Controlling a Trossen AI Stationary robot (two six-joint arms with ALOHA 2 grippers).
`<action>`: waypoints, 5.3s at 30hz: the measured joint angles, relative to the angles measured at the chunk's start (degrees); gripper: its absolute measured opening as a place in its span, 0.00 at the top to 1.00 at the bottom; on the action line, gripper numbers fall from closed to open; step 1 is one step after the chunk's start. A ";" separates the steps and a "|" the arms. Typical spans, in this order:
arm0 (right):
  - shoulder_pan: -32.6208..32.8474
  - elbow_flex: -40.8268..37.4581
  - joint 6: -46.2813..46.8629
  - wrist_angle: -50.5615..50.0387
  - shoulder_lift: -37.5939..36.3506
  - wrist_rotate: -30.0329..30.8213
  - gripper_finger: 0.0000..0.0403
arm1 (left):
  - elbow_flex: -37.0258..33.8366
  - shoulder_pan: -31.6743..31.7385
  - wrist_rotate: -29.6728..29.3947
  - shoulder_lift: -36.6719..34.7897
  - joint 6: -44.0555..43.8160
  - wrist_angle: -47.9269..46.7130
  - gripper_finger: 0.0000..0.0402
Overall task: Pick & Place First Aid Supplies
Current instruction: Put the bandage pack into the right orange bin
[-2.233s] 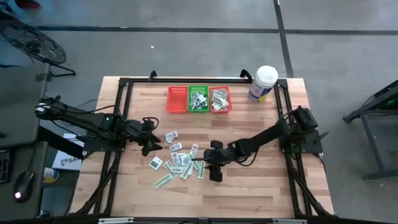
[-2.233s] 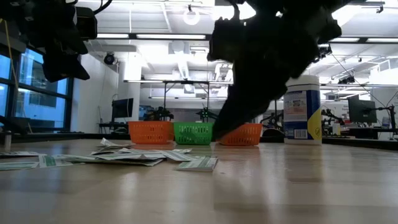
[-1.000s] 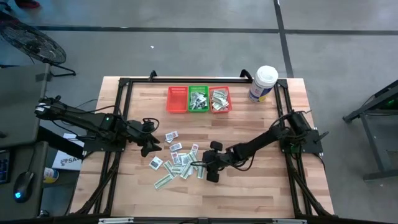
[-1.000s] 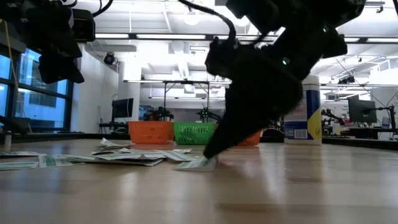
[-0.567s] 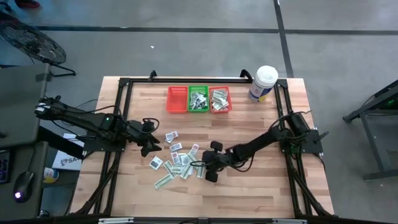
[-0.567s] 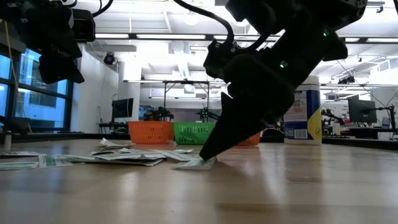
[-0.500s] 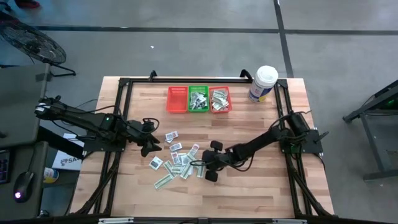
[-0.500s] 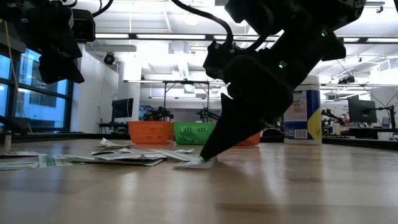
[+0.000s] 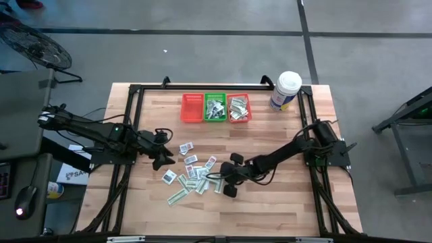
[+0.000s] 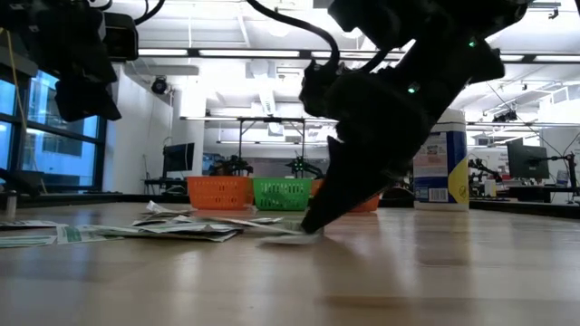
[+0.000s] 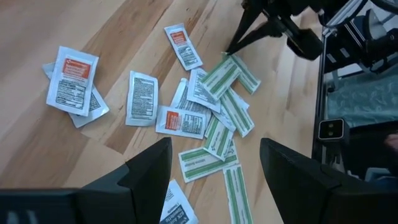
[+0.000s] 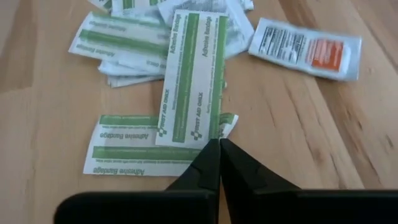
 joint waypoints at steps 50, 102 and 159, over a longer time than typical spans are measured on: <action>-25.70 -0.12 -16.59 -22.78 -26.95 14.22 1.00 | 0.00 0.00 0.00 -0.02 -0.68 0.51 0.40; -55.58 -0.09 -43.07 -16.64 -17.97 -19.57 0.81 | 0.00 0.02 -21.04 -0.01 -6.13 5.23 0.40; -2.12 -0.12 2.53 -3.83 -14.90 -0.62 0.60 | 0.00 0.02 -2.39 -0.01 3.14 6.02 0.40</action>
